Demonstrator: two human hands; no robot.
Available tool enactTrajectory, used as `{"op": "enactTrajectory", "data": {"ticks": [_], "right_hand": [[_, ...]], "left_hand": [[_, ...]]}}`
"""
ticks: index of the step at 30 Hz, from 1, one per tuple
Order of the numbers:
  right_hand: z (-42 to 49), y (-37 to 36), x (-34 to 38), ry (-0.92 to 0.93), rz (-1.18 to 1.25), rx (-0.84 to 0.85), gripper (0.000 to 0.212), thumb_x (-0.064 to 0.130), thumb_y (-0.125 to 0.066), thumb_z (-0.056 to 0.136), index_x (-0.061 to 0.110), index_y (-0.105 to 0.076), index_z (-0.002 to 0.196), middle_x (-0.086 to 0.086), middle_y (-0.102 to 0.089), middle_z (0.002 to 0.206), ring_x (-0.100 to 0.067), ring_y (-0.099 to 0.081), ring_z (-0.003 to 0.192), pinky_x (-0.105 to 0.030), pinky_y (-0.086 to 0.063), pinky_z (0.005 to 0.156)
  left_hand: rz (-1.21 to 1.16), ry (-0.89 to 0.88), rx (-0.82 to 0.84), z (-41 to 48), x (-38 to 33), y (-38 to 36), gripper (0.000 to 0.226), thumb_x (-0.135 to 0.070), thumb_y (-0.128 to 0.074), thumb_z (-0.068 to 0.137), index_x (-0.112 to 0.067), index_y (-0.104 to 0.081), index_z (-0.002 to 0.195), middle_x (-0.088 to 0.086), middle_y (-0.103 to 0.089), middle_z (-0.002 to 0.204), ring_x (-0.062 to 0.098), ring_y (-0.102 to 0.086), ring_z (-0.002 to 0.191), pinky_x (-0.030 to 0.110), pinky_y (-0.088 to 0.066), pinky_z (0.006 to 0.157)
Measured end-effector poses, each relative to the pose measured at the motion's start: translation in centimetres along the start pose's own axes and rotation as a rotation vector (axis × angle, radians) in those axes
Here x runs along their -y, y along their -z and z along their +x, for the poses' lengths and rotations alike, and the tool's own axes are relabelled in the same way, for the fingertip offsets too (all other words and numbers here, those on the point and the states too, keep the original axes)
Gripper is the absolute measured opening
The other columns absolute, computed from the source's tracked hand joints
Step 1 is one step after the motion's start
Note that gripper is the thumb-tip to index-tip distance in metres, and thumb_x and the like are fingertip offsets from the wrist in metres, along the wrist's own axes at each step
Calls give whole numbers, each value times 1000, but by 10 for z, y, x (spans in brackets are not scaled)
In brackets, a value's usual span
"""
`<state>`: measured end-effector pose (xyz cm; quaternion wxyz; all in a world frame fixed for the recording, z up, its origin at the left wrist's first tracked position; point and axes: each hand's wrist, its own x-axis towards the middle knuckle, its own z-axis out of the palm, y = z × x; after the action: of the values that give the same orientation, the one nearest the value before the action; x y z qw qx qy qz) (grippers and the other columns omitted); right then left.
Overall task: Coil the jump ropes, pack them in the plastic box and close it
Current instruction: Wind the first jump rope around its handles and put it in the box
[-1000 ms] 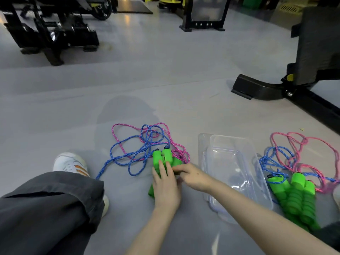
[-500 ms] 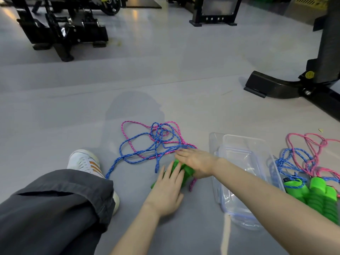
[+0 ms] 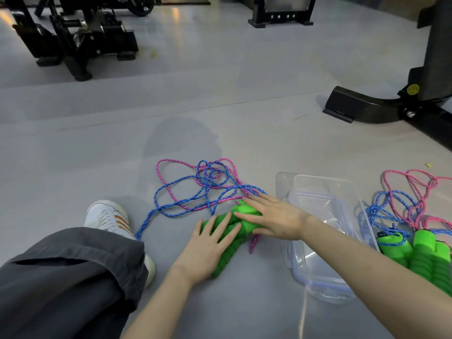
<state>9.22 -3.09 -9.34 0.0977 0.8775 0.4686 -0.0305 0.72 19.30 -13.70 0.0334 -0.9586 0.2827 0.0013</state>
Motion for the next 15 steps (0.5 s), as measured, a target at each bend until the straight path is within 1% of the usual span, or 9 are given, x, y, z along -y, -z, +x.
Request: {"op": "enactTrajectory", "data": {"ticks": [2,3,4,7,9,11,12,13,15], "right_hand": [[-5,-6,1,1,-20,22,52,50,-16,96,30,-42,137,-13,-56,132,-30,-56,119,-41,-43,99],[-5,-9,1,8,-31,12,52,48,-11,98,30,-38,138,-12,-55,133,-29,-56,119,-40,-43,100],[-6,-8,1,9,-34,11,51,48,-11,98,30,-37,138,-12,-55,133,-29,-57,118,-39,-43,100],[-7,-7,-2,48,-7,-20,49,48,-26,92,30,-44,134,-14,-60,125,-28,-60,112,-37,-47,95],[-7,-6,-2,63,25,0,50,46,-31,89,27,-49,132,-15,-61,121,-29,-61,110,-36,-48,93],[-7,-7,-2,59,63,4,53,45,-33,86,22,-48,131,-18,-61,119,-31,-62,109,-37,-49,91],[-7,-7,-2,54,81,8,54,45,-34,86,20,-46,131,-18,-60,119,-32,-62,109,-38,-50,91],[-6,-8,-3,53,94,1,54,45,-35,86,18,-44,132,-19,-60,120,-32,-61,109,-38,-50,90],[-4,-11,-4,58,128,-17,55,42,-45,87,15,-40,134,-20,-57,122,-34,-59,112,-40,-50,91]], "left_hand": [[6,-32,2,-2,1,-3,127,-22,-85,40,-18,-19,150,10,-54,137,39,-60,111,54,-53,82],[6,-50,3,-3,1,-6,131,-22,-83,44,-20,-9,152,9,-51,140,40,-59,113,55,-53,83],[14,-70,-3,-4,2,-9,130,-23,-82,49,-22,-4,152,7,-49,142,42,-57,115,57,-52,83],[54,-118,-20,-5,6,-11,113,-27,-77,61,-27,-10,151,3,-38,149,45,-54,117,60,-51,81],[87,-135,-24,-5,11,-11,97,-28,-61,72,-27,-6,152,1,-35,149,45,-54,118,59,-52,80],[100,-137,-57,-6,16,-14,80,-28,-40,79,-28,-5,151,1,-41,148,44,-54,117,58,-52,80],[105,-147,-78,-6,19,-16,76,-29,-35,81,-30,-7,151,1,-43,146,43,-55,117,56,-53,80],[111,-169,-87,-7,21,-15,74,-30,-36,82,-31,-11,151,1,-45,145,43,-56,116,53,-54,79],[126,-229,-94,-6,23,-14,78,-31,-55,78,-31,-23,150,3,-48,143,41,-58,113,46,-56,75]]}}
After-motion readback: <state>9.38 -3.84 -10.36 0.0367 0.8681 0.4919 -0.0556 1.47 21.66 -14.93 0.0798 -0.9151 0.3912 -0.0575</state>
